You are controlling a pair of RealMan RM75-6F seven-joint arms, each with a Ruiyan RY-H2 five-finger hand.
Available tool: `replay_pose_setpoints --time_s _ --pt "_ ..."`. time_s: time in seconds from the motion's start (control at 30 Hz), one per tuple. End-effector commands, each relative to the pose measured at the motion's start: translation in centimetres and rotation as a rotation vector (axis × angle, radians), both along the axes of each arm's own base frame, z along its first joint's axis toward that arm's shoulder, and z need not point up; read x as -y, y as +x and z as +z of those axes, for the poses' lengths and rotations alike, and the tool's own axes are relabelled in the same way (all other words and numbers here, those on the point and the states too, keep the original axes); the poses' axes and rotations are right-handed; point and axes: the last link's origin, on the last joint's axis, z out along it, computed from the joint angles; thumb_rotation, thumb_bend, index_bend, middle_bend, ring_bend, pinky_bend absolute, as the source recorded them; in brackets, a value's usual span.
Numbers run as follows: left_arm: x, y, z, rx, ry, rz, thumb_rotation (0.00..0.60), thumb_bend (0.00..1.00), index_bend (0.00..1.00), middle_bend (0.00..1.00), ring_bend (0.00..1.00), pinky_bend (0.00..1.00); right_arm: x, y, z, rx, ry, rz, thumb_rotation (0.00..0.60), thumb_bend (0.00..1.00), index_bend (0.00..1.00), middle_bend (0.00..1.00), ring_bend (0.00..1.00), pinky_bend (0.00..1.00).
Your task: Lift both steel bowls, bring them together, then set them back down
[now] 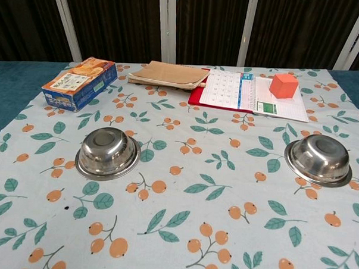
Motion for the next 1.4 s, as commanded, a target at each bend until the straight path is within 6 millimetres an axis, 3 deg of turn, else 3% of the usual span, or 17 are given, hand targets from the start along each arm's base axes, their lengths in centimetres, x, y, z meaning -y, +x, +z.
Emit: replay_pose_setpoints --time_s 0.03,0.27,0.53,0.77,0.97,1.23,1.4 --pt "0.1 0.0 0.0 -0.001 0.0 0.001 0.492 0.1 0.0 0.0 0.0 0.11 0.0 0.0 -0.1 0.001 0.007 0.001 0.6 0.4 0.0 0.0 0.0 0.06" --pt "-0.8 0.2 -1.2 -0.01 -0.03 -0.005 0.498 0.11 0.0 0.0 0.0 0.11 0.2 0.1 -0.3 0.002 0.017 0.003 0.6 0.4 0.0 0.0 0.0 0.06" --pt "-6.0 1.6 -3.5 0.006 -0.028 0.013 0.503 0.12 0.0 0.0 0.0 0.11 0.8 -0.2 0.2 0.026 0.005 -0.008 0.6 0.4 0.0 0.0 0.0 0.06" --pt "-10.1 4.5 -7.2 -0.021 -0.08 0.024 0.502 0.12 0.0 0.0 0.0 0.11 1.3 -0.6 0.2 0.036 0.015 -0.021 0.6 0.4 0.0 0.0 0.0 0.06" --pt "-12.3 7.7 -10.0 -0.061 -0.108 0.009 0.505 0.13 0.0 0.0 0.0 0.11 1.7 -0.9 0.5 0.056 0.016 -0.031 0.6 0.4 0.0 0.0 0.0 0.06" --pt "-14.3 12.1 -13.1 -0.111 -0.134 -0.013 0.505 0.14 0.0 0.02 0.0 0.11 2.2 -1.5 1.3 0.084 0.005 -0.048 0.6 0.4 0.0 0.0 0.0 0.06" --pt "-15.3 13.5 -14.6 -0.151 -0.139 -0.003 0.51 0.15 0.0 0.04 0.0 0.11 2.3 -1.7 1.7 0.096 0.005 -0.053 0.6 0.4 0.0 0.0 0.0 0.06"
